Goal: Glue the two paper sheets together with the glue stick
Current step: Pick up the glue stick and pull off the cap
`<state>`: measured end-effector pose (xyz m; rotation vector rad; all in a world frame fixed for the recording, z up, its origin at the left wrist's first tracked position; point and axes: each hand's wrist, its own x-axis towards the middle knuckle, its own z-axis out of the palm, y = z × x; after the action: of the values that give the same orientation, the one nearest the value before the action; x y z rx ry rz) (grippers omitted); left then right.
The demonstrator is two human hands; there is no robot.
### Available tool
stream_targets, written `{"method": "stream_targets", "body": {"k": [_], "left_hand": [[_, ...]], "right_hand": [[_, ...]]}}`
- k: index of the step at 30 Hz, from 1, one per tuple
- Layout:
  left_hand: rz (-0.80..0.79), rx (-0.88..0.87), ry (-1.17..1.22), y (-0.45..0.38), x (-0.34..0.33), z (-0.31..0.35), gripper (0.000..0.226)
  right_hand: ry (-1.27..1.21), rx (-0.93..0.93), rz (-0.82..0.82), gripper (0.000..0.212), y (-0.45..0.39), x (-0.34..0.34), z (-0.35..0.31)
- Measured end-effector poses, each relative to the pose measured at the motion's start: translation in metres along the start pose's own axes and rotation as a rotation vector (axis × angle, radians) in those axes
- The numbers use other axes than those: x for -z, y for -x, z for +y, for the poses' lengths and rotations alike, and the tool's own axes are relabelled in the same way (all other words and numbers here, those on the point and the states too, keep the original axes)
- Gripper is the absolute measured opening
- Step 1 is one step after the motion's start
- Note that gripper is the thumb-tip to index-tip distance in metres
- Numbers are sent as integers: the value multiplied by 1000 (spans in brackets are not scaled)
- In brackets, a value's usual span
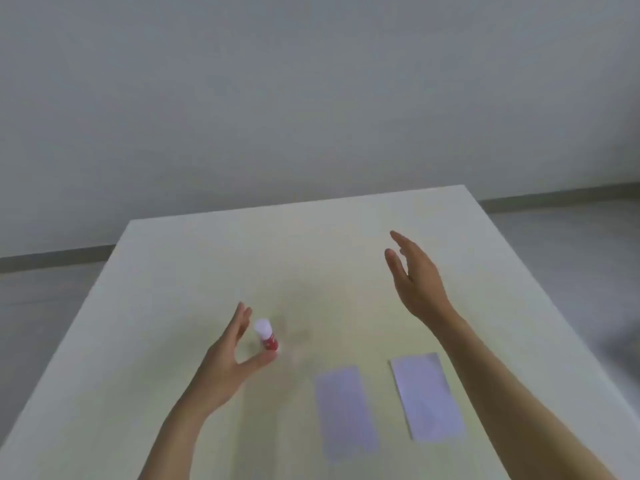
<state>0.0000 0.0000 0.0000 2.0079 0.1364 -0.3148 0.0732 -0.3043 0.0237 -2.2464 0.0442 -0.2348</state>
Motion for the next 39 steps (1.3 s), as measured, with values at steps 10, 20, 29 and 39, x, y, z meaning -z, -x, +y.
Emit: {"method": "stream_targets", "body": {"k": [10, 20, 29, 39], "left_hand": [[414, -104, -111, 4, -48, -5, 7], [354, -383, -65, 27, -105, 20, 18], [299, -546, -287, 23, -125, 31, 25], [322, -563, -384, 26, -120, 33, 24]], "right_hand": [[15, 205, -1, 48, 53, 23, 8], [39, 268, -220, 41, 75, 20, -7], [-13, 132, -313, 47, 82, 4, -8], [-146, 52, -454, 40, 84, 5, 2]]}}
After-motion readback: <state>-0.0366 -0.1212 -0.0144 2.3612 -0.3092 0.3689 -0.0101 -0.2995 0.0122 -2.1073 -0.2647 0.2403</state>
